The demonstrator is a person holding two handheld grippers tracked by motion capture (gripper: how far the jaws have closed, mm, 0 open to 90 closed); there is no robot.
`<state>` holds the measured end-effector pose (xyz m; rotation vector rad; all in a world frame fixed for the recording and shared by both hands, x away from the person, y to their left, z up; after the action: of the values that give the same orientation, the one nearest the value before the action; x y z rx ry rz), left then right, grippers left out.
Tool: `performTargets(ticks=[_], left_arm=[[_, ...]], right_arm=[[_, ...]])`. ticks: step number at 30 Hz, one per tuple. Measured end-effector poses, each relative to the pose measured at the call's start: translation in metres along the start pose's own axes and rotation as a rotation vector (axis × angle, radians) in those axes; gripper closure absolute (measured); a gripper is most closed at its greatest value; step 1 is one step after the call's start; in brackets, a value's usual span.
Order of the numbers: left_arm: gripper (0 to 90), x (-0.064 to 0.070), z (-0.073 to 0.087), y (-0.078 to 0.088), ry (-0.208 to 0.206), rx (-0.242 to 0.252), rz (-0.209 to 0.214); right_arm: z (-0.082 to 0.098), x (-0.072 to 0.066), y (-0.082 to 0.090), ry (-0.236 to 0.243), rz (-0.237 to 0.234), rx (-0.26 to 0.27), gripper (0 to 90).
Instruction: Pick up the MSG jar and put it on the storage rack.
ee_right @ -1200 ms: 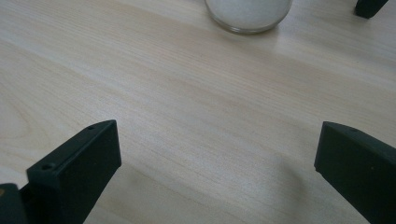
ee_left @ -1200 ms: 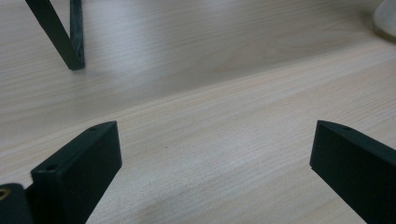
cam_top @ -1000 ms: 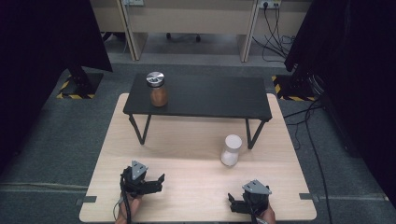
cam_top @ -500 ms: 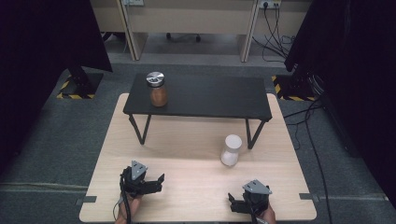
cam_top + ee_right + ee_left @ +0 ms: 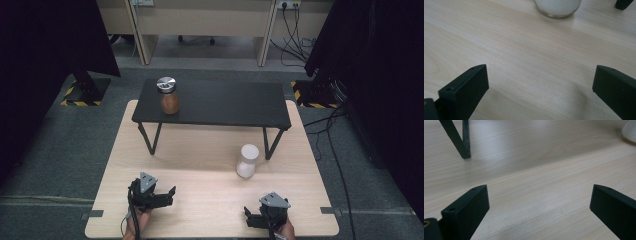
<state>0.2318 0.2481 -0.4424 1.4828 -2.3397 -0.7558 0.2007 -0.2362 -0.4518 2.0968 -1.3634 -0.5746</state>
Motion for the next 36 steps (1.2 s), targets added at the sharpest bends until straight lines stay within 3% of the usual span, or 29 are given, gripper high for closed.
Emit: performTargets(ticks=[36], left_arm=[[1.7, -0.0001, -0.0011, -0.0005, 0.001, 0.003, 0.001]], right_arm=[[0.0016, 0.0008, 0.0012, -0.009, 0.006, 0.0, 0.4]])
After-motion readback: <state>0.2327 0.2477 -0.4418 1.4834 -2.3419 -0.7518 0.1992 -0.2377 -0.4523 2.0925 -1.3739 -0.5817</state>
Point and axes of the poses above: each handheld gripper's, and its own axes: y roughly backward along the jaws, z roughly out of its underside, x roughly to its right, the point moved 1 cm from there along -y, roughly forward along the jaws, and after that the axes turned 6 degrees about -y, right-handed, at the moved point
